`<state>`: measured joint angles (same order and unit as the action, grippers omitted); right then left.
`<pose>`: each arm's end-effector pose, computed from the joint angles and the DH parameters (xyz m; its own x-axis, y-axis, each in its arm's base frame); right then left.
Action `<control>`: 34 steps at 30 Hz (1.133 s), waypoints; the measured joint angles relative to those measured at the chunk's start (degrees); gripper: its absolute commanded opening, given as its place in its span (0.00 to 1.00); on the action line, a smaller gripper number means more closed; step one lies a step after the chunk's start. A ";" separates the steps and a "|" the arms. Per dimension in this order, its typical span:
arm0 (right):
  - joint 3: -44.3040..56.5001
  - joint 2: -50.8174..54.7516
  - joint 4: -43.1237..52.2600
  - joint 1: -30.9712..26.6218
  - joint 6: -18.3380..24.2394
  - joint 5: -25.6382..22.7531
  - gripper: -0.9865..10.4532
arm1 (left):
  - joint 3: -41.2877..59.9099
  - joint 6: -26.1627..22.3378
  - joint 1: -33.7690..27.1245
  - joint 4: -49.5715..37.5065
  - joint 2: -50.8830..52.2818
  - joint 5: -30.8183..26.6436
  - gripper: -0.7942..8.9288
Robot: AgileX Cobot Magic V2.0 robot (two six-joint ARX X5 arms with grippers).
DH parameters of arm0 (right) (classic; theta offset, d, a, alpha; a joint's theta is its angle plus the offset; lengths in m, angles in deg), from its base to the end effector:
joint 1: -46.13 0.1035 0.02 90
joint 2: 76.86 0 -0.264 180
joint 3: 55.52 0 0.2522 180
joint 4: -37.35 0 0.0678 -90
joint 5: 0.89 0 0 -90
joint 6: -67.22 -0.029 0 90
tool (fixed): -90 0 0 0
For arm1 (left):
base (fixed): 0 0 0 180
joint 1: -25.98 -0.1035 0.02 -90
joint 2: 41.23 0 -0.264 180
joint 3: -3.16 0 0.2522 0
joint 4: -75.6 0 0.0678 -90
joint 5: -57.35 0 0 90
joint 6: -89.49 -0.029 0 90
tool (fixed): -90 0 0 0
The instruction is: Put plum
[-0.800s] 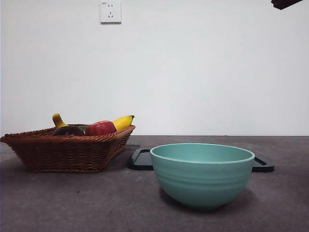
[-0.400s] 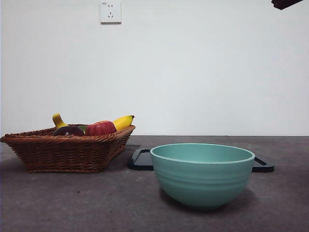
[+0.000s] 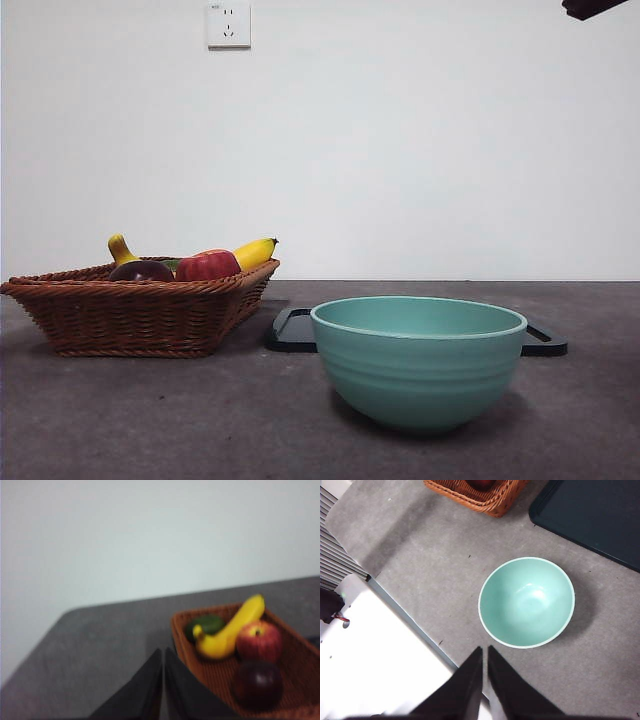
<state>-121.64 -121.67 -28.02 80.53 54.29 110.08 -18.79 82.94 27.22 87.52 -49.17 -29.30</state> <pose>0.1062 0.0853 0.3152 0.3515 0.6744 -0.6494 -0.5926 0.6972 0.4034 0.0999 -0.0039 0.2046 0.9961 -0.0800 0.0364 0.0753 0.9904 0.1161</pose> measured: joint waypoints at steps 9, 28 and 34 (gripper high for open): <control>0.00 0.00 0.00 0.00 0.00 0.00 0.09 | 6.29 1.97 0.00 1.75 4.68 0.00 0.09; 0.00 0.00 0.00 0.00 0.00 0.00 0.09 | 6.34 2.99 0.00 12.11 7.65 -0.04 0.09; 0.00 0.00 0.00 0.00 0.00 0.00 0.09 | 6.34 3.02 0.00 12.11 7.65 -0.04 0.09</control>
<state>-121.64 -121.67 -28.02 80.53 54.29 110.08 -12.45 85.96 27.22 99.63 -41.52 -29.34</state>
